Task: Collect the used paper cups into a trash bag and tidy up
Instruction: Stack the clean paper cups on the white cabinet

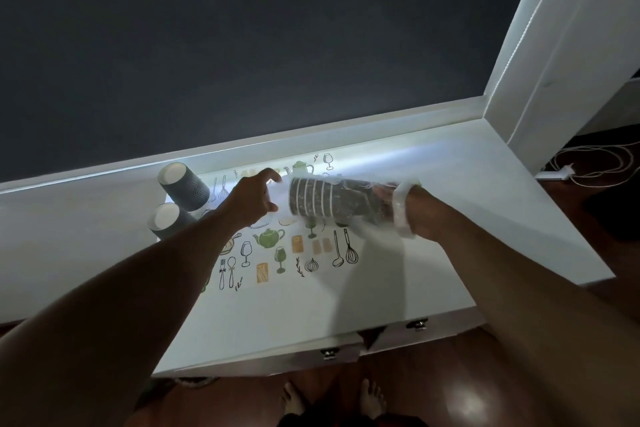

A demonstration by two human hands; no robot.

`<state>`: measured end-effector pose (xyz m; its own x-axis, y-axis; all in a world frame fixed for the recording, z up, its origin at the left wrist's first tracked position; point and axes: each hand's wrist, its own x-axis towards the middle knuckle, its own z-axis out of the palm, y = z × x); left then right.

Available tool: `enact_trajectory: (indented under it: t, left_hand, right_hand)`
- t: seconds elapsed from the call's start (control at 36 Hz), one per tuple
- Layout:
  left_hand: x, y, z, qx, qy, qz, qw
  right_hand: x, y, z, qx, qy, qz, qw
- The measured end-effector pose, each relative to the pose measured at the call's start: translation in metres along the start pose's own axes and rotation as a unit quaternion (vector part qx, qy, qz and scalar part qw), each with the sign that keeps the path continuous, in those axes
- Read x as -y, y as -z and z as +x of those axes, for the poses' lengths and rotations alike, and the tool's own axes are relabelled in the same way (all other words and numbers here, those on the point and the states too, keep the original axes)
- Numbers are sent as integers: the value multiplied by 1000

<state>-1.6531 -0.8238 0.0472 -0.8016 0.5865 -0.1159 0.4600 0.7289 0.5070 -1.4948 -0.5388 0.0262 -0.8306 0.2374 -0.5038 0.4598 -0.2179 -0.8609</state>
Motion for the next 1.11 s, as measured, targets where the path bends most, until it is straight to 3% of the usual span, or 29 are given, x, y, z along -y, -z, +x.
enact_trajectory:
  t: [0.11, 0.19, 0.31, 0.42, 0.5, 0.56, 0.75, 1.11]
  left_hand:
    - [0, -8, 1, 3, -16, 42, 999]
    - [8, -5, 3, -36, 14, 113, 993]
    - [19, 4, 4, -53, 77, 178, 980]
    - [4, 0, 7, -26, 6, 259, 966]
    - [-18, -13, 13, 21, -73, 227, 971]
    - [-32, -22, 14, 34, -85, 187, 978]
    - [-45, -38, 17, -41, -5, 82, 996]
    - [-56, -39, 35, -145, 132, 102, 975]
  right_hand:
    - [4, -4, 0, -22, 16, 3, 1000]
    - [7, 8, -4, -58, 13, -34, 998]
    - [11, 33, -15, -78, 48, 55, 994]
    - [10, 41, -18, -100, 33, 104, 989]
    - [4, 36, -15, -99, 31, 141, 985]
    - [0, 30, -16, -80, 40, 145, 985]
    - [-4, 30, -21, -139, 44, 190, 971]
    - [-14, 68, -40, -332, 59, 306, 890]
